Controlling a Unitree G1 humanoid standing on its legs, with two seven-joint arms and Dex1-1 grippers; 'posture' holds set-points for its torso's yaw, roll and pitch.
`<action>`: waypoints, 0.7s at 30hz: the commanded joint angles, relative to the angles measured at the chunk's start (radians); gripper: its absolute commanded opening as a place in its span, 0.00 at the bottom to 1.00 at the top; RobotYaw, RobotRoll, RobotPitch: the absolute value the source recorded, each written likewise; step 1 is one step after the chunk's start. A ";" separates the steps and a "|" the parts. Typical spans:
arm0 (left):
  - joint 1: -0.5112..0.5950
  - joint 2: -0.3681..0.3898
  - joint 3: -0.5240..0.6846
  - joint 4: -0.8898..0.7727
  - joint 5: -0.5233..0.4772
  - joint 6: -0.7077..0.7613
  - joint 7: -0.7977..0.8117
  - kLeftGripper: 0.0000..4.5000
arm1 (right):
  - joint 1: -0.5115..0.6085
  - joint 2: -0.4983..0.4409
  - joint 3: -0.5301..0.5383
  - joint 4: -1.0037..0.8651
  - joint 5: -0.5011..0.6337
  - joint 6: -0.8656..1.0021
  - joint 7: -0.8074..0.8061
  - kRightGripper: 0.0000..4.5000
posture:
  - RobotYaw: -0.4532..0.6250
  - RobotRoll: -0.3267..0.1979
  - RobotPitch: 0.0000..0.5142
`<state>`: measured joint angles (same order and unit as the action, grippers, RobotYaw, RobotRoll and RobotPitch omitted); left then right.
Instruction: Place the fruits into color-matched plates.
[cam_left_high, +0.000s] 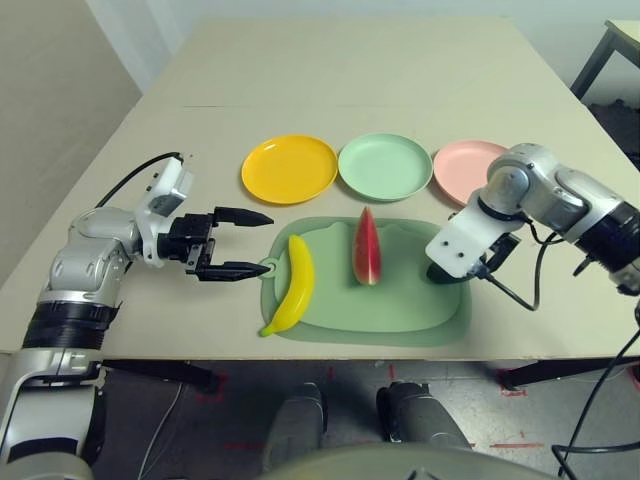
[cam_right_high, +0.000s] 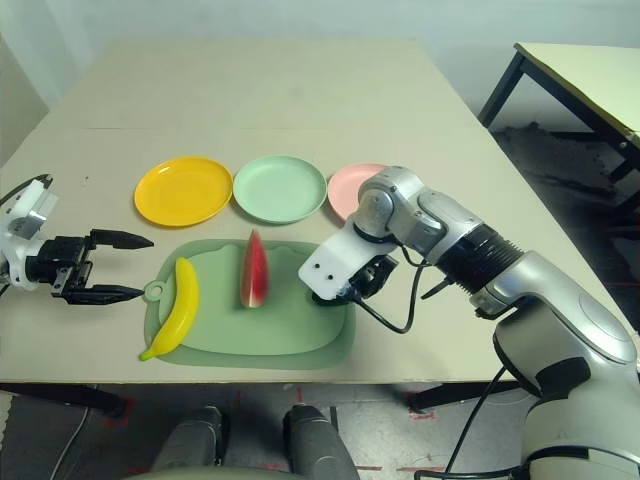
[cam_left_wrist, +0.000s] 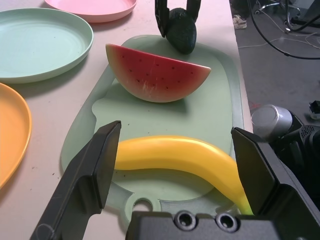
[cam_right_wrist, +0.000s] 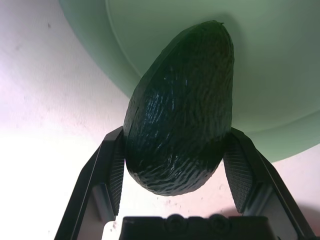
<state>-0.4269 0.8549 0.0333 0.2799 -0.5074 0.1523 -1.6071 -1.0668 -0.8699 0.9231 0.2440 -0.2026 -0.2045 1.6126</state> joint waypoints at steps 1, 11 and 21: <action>-0.001 0.002 0.007 0.000 0.014 -0.005 -0.005 1.00 | -0.052 0.017 0.001 0.009 0.041 0.016 0.002 0.69 | 0.43 0.62 0.23; -0.016 -0.008 0.005 0.018 0.020 -0.019 -0.001 1.00 | -0.162 0.111 -0.035 0.172 0.050 0.000 0.002 0.69 | 0.43 0.62 0.23; -0.028 -0.016 0.012 0.037 0.037 -0.033 0.035 1.00 | -0.264 0.272 -0.113 0.487 -0.033 -0.053 -0.060 0.69 | 0.43 0.62 0.23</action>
<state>-0.4554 0.8431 0.0374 0.3072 -0.4903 0.1316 -1.5859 -1.3033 -0.6211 0.8428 0.6522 -0.2047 -0.2373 1.5857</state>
